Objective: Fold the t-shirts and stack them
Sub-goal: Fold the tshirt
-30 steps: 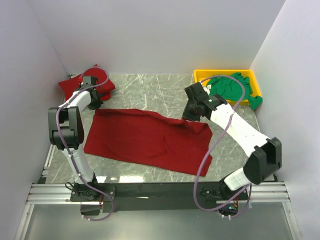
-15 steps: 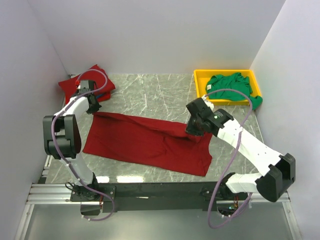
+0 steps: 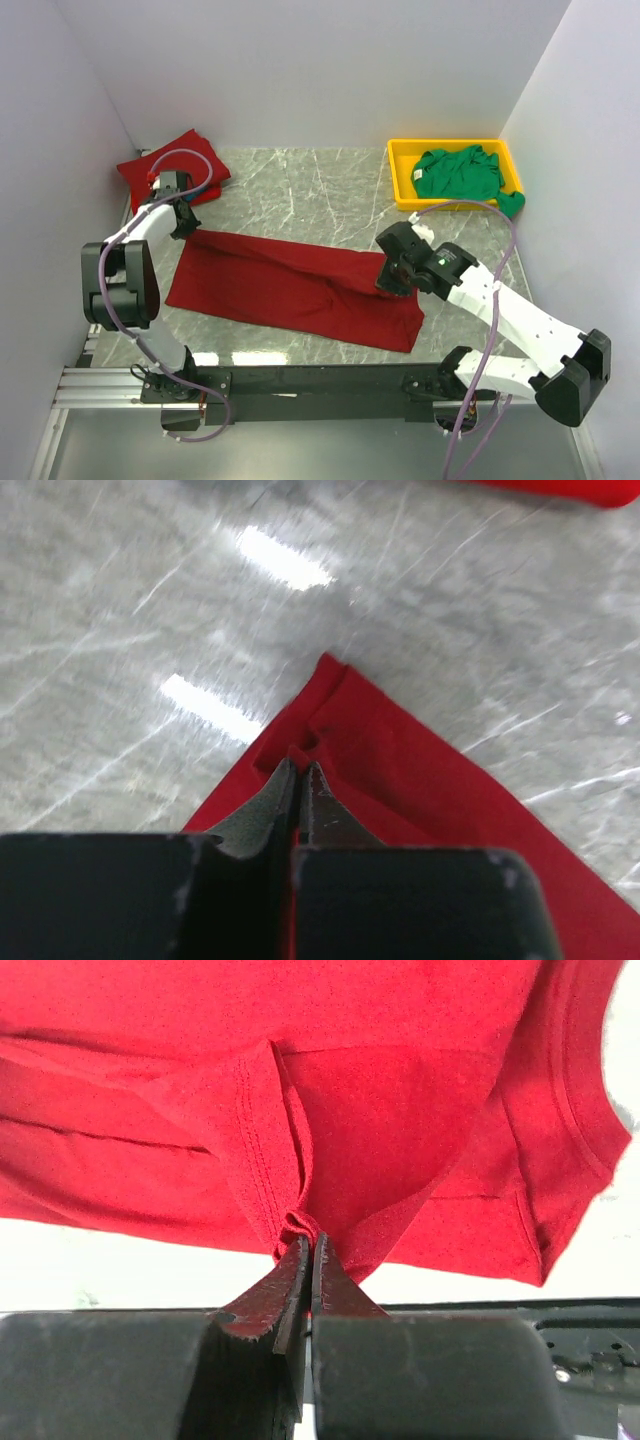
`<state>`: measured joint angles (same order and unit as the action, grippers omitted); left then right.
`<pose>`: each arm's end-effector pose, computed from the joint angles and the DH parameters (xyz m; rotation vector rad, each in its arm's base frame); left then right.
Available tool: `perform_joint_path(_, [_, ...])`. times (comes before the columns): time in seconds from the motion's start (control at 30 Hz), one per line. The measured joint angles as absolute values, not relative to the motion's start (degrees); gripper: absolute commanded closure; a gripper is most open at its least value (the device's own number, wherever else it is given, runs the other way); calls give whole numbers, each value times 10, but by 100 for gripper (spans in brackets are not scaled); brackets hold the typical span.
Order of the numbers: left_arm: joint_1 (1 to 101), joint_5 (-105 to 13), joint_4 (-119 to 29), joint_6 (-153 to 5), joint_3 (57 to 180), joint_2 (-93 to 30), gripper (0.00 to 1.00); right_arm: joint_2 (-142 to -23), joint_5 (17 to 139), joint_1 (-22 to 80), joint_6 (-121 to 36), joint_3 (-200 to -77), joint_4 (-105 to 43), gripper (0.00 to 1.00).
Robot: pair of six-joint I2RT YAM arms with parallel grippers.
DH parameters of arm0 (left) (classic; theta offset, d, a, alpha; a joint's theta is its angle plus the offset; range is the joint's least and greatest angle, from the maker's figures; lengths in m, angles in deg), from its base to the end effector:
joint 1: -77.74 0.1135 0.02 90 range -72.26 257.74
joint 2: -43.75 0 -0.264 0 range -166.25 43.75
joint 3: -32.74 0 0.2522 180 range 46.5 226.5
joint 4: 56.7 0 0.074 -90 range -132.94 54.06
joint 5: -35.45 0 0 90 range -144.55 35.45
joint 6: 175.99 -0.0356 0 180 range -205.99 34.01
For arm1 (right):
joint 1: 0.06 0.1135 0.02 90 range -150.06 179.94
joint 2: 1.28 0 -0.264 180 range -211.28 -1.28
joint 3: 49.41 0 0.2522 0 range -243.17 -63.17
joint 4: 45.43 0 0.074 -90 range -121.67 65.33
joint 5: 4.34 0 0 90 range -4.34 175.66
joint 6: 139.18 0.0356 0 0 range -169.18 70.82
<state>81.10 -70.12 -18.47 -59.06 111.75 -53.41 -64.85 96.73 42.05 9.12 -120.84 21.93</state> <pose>0.3514 0.0302 0.2067 -0.7555 2.3947 0.1810 0.1586 0.1341 0.2905 0.4390 2.5935 0.3877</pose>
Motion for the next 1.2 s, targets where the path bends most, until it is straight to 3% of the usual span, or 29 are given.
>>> perform_joint_path(0.07, [811,-706,-183,-586,1106,-526,86,-646,966,429,95,-1195,220,100])
perform_joint_path(0.1, [813,-709,-183,-582,1099,-520,65,-646,966,435,96,-1188,219,100])
perform_joint_path(0.17, [818,-715,-183,-575,1083,-507,42,-647,965,448,98,-1173,218,100])
perform_joint_path(0.3, [842,-730,-183,-564,1057,-474,29,-659,957,488,107,-1139,219,100])
perform_joint_path(0.4, [855,-742,-183,-561,1048,-446,27,-665,951,516,120,-1114,219,85])
perform_joint_path(0.43, [855,-743,-184,-560,1047,-436,27,-666,949,522,127,-1106,220,72])
perform_joint_path(0.53, [846,-744,-191,-554,1047,-412,27,-670,940,536,137,-1095,223,54])
perform_joint_path(0.63, [820,-741,-205,-551,1047,-403,26,-677,938,544,143,-1097,225,44])
perform_joint_path(0.73, [785,-718,-217,-549,1047,-411,26,-682,941,545,143,-1108,228,38])
perform_joint_path(1.2, [760,-586,-237,-542,1040,-525,27,-807,925,458,59,-1125,46,39])
